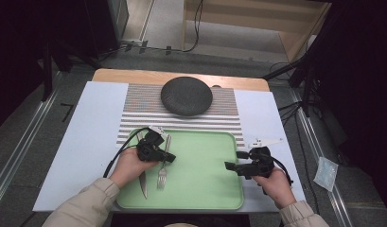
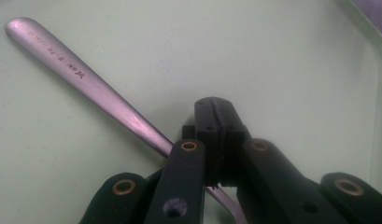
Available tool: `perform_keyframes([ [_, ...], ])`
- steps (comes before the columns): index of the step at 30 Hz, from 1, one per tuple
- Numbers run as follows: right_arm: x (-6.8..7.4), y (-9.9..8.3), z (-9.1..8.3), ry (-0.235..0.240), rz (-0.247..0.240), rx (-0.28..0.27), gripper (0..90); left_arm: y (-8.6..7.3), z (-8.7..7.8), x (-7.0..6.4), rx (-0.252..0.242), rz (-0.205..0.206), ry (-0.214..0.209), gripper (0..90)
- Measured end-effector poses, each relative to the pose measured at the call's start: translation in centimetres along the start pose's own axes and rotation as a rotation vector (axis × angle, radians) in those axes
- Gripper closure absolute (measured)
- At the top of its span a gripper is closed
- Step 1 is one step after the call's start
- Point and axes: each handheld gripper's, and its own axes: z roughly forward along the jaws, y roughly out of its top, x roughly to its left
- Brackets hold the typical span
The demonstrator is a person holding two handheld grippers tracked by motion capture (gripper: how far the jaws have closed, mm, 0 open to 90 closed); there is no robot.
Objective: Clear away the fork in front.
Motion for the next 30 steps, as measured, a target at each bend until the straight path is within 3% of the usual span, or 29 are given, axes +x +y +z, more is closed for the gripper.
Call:
perform_keyframes([
  [7, 0.0, 0.1, 0.0, 0.001, 0.000, 0.002, 22.9, -0.5, -0.5, 0.1, 0.023, -0.011, -0.005, 90.0],
  [16, 0.2, 0.2, -0.4, -0.011, -0.014, -0.005, 22.9, -1.8, -1.8, 0.9, 0.003, -0.055, 0.016, 90.0],
  [30, 0.0, 0.2, -0.5, -0.014, -0.005, -0.009, 22.8, -3.2, -3.3, 1.7, -0.006, -0.088, 0.041, 90.0],
])
